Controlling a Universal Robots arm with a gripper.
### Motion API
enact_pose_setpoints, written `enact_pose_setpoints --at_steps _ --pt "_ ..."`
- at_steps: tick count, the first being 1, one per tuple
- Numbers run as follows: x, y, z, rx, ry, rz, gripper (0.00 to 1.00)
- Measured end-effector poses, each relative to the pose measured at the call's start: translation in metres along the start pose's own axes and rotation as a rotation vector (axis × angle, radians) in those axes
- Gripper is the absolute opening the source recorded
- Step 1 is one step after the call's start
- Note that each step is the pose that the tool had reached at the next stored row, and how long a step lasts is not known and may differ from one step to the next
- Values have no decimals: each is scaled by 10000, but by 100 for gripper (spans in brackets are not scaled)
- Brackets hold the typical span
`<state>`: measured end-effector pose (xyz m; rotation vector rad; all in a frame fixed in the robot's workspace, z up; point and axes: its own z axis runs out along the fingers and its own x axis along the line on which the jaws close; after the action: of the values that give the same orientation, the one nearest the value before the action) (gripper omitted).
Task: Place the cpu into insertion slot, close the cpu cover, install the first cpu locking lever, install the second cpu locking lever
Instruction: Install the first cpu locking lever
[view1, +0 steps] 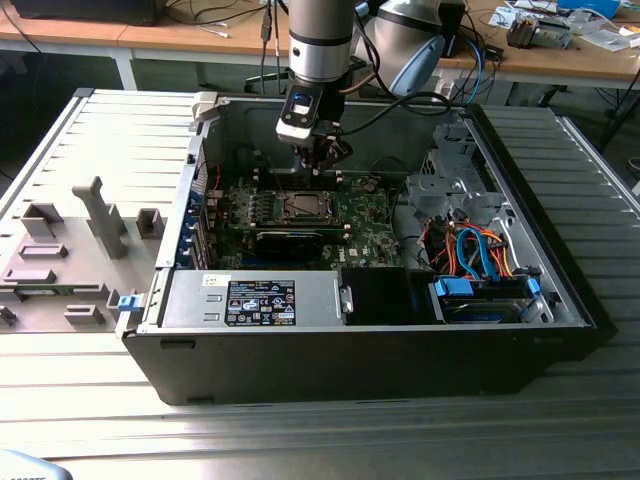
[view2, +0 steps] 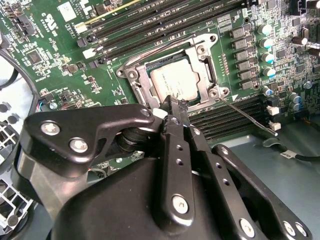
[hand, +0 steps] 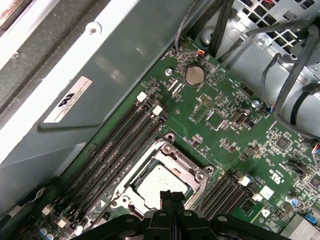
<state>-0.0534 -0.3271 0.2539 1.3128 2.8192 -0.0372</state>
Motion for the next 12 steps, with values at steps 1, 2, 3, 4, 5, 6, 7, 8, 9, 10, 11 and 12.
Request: enact_pose_setpoints --at_steps 1,2,3,4,5,6,7,8,9,10,11,12 --pt "0 0 0 0 0 -8 11" --pt "0 0 0 0 0 -13 11" --pt "0 0 0 -1 0 -19 11" --pt "0 0 0 0 0 -27 11" --pt "0 0 0 -1 0 -32 11" --pt "0 0 0 -1 0 -41 11" --pt "0 0 0 -2 0 -47 11" --pt "0 0 0 -1 0 -52 11" --pt "0 0 0 -2 0 -58 11" --pt "0 0 0 -2 0 -63 11" --pt "0 0 0 -2 0 -72 11" --pt "0 0 0 -3 0 -79 11"
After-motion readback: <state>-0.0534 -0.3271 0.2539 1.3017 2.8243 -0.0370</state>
